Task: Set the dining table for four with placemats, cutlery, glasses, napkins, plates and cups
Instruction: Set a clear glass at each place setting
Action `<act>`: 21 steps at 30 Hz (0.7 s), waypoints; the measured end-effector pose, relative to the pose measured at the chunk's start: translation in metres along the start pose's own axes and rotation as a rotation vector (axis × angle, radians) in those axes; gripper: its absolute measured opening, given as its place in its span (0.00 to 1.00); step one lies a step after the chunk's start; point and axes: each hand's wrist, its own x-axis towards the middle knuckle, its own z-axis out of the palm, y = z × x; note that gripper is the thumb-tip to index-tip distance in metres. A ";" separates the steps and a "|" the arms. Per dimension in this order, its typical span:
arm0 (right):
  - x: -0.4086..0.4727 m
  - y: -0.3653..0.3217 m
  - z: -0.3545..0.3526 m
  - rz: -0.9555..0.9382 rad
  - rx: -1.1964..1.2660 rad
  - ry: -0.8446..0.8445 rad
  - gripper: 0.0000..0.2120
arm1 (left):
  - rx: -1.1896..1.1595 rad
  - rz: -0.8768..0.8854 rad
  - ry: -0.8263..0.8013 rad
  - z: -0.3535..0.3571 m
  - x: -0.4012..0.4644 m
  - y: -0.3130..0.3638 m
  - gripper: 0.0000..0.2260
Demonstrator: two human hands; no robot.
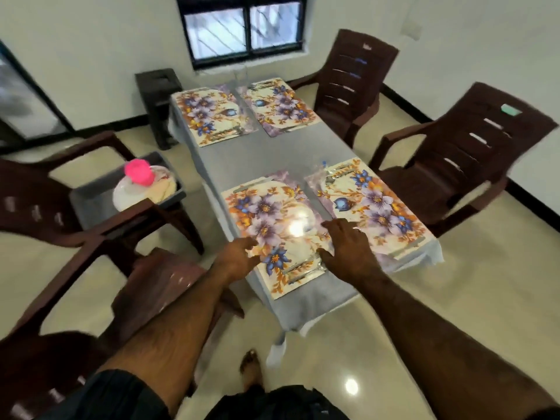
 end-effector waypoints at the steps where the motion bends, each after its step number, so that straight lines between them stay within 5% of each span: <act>1: -0.011 -0.009 0.010 -0.087 -0.021 0.001 0.32 | -0.072 -0.067 0.026 0.009 -0.024 -0.018 0.24; 13: -0.144 -0.085 0.113 -0.405 -0.165 -0.366 0.28 | -0.263 -0.377 0.204 0.078 -0.304 -0.107 0.20; 21: -0.252 -0.264 0.183 -0.717 -0.281 -0.602 0.35 | -0.263 -0.568 0.292 0.079 -0.498 -0.222 0.23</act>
